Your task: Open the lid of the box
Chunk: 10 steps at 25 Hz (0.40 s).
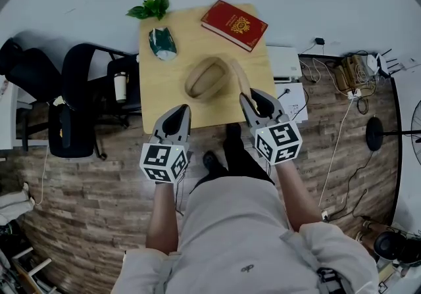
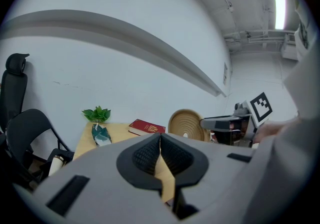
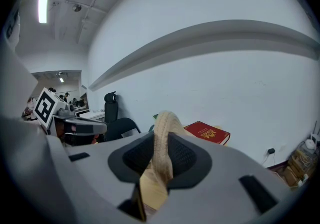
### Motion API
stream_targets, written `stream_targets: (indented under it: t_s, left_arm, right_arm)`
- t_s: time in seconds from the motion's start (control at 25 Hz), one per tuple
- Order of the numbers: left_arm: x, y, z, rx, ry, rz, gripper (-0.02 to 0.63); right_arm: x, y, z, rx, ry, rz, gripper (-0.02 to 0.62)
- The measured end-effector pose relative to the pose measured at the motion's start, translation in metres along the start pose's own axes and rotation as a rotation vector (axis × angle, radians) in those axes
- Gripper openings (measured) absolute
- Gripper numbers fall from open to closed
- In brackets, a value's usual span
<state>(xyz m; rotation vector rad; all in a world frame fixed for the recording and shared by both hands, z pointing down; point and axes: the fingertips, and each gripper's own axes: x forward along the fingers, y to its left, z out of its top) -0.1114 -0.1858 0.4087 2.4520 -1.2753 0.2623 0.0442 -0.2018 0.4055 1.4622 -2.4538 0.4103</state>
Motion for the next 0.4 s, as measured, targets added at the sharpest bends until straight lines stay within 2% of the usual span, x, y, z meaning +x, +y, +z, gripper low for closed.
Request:
stream_targets:
  t_s: [0.4]
  left_arm:
    - [0.0063, -0.0007, 0.0016, 0.002, 0.002, 0.003, 0.009]
  right_arm:
    - [0.0023, -0.0043, 0.0027, -0.014, 0.001, 0.012, 0.086]
